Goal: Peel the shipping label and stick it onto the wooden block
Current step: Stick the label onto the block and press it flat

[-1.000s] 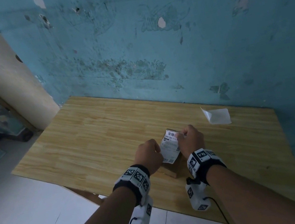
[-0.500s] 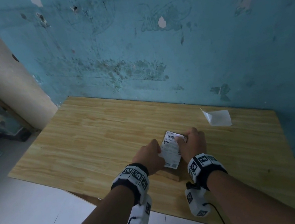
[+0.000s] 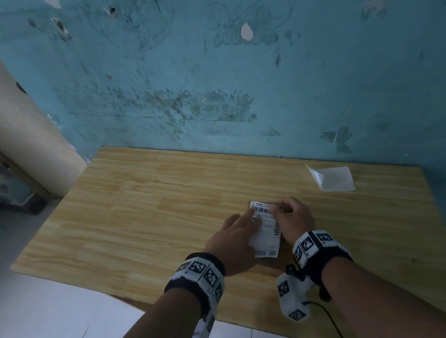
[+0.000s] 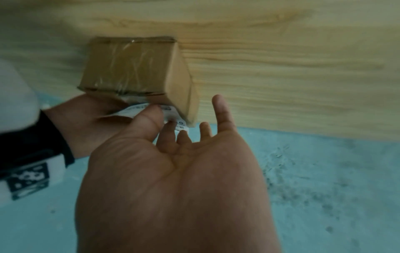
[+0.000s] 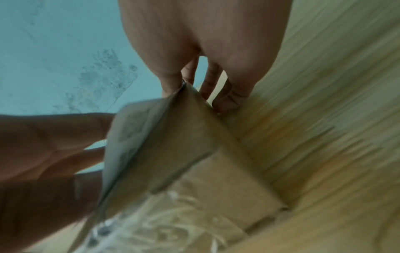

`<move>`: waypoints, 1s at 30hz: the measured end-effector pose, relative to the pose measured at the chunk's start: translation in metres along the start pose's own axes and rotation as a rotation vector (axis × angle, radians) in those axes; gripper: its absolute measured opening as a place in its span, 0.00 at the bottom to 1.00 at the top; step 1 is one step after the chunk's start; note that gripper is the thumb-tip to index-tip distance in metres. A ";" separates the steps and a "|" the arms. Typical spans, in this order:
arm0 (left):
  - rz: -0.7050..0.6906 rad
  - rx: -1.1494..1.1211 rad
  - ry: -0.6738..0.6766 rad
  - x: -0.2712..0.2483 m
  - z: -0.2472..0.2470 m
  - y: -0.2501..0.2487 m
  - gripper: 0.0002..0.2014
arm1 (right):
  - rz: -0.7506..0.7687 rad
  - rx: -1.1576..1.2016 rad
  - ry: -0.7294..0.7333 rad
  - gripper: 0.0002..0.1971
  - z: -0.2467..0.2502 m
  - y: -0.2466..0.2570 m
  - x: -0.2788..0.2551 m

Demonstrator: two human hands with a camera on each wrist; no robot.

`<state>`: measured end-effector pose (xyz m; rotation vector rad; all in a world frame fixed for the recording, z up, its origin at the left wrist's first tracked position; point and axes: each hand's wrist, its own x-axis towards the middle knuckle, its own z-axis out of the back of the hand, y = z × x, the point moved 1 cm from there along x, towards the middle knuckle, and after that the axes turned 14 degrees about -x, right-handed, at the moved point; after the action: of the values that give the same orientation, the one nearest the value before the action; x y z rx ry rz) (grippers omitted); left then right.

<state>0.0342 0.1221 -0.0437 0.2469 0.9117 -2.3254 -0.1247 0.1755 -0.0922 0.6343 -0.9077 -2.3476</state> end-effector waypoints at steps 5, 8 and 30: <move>-0.045 0.097 0.044 0.002 0.010 -0.003 0.36 | -0.021 0.096 0.018 0.05 -0.001 0.001 0.006; -0.065 0.173 0.073 0.009 0.017 -0.007 0.38 | -0.055 0.141 0.014 0.05 -0.002 0.005 0.010; -0.077 0.197 0.022 0.033 0.017 -0.008 0.43 | 0.737 -0.636 -0.092 0.24 0.012 0.011 -0.011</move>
<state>0.0043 0.0992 -0.0388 0.3246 0.7140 -2.4910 -0.1201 0.1802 -0.0739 -0.0748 -0.2927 -1.8211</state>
